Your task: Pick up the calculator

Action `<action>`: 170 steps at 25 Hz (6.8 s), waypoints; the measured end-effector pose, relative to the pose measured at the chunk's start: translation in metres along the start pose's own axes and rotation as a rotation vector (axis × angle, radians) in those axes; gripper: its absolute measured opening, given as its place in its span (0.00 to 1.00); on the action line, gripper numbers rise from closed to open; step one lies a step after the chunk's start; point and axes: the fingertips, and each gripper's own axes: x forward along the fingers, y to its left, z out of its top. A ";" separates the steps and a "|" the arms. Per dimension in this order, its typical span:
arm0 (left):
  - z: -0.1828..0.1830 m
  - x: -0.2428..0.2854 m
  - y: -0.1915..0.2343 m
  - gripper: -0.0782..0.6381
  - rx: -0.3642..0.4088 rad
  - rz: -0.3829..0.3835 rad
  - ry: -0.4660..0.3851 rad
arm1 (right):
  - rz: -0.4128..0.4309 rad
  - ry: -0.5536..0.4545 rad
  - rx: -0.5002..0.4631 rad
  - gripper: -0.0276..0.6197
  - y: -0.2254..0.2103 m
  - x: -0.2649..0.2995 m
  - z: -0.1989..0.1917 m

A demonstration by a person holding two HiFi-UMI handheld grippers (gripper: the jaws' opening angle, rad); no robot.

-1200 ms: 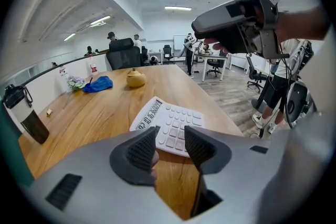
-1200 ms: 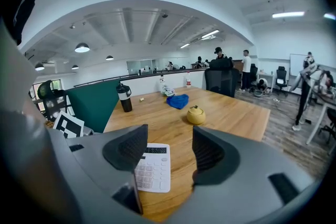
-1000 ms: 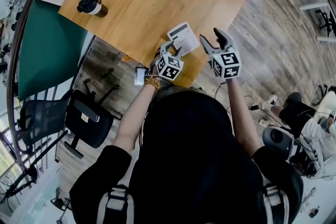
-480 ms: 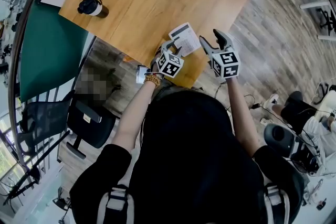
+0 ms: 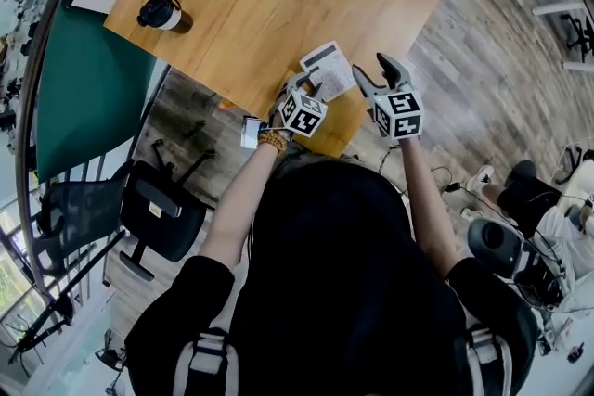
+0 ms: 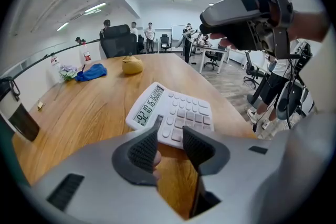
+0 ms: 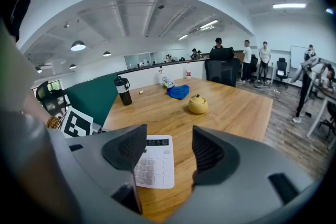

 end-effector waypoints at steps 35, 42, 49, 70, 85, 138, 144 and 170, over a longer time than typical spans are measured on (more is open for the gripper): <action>-0.006 -0.004 0.011 0.33 -0.150 0.007 -0.070 | 0.045 0.127 0.070 0.49 -0.004 0.035 -0.056; -0.006 -0.003 0.008 0.33 -0.143 0.002 -0.071 | 0.074 0.169 0.051 0.49 0.000 0.055 -0.067; -0.008 -0.004 0.010 0.33 -0.147 0.004 -0.075 | 0.092 0.218 0.051 0.49 -0.002 0.073 -0.082; -0.014 -0.001 0.018 0.33 -0.220 0.018 -0.099 | 0.242 0.169 0.186 0.43 0.018 0.086 -0.081; -0.026 0.005 0.017 0.33 -0.232 0.015 -0.031 | 0.307 0.153 -0.065 0.42 0.050 0.092 -0.050; -0.037 -0.016 0.020 0.33 -0.235 0.071 -0.020 | 0.225 0.265 -0.053 0.19 0.085 0.107 -0.099; -0.040 -0.022 0.022 0.33 -0.251 0.094 -0.025 | 0.187 0.253 -0.013 0.18 0.077 0.102 -0.101; -0.031 -0.031 0.006 0.33 -0.205 0.090 -0.028 | 0.117 0.208 0.093 0.16 0.060 0.081 -0.101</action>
